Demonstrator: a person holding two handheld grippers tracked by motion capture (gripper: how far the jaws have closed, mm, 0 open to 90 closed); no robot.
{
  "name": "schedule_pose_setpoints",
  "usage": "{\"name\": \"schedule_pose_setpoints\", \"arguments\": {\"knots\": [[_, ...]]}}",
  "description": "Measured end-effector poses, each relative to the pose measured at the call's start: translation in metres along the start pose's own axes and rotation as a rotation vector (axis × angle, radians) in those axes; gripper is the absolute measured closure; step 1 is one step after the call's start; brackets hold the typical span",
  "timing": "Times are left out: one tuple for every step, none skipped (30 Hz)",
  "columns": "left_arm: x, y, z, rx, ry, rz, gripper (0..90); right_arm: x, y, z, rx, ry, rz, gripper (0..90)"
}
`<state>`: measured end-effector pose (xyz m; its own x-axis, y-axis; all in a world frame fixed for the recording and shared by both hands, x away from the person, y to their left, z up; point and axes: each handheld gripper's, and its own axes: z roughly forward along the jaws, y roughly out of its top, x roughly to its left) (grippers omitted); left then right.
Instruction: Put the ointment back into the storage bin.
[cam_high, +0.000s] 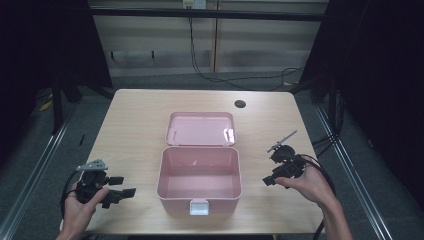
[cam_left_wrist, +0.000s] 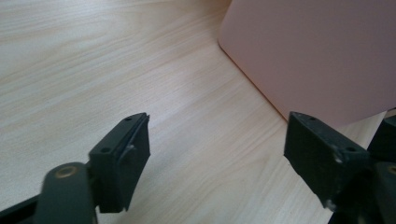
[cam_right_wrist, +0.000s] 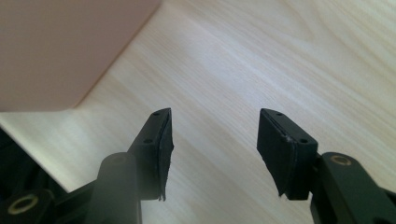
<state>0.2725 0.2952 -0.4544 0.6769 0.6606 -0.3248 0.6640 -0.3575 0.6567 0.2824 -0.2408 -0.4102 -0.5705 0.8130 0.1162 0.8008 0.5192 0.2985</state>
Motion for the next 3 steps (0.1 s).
{"name": "schedule_pose_setpoints", "arguments": {"knots": [[0.0004, -0.0001, 0.0003, -0.003, 0.000, -0.006, 27.2, -0.0027, -0.0027, 0.0043, -0.006, -0.007, 0.017, 44.6], [0.0008, 0.0000, 0.0006, -0.002, 0.003, -0.007, 27.0, -0.0050, -0.0046, 0.0084, -0.021, -0.007, 0.045, 44.7], [0.0013, 0.0000, 0.0009, -0.001, 0.004, -0.007, 26.9, -0.0065, -0.0061, 0.0114, -0.023, -0.003, 0.058, 44.7]]}}
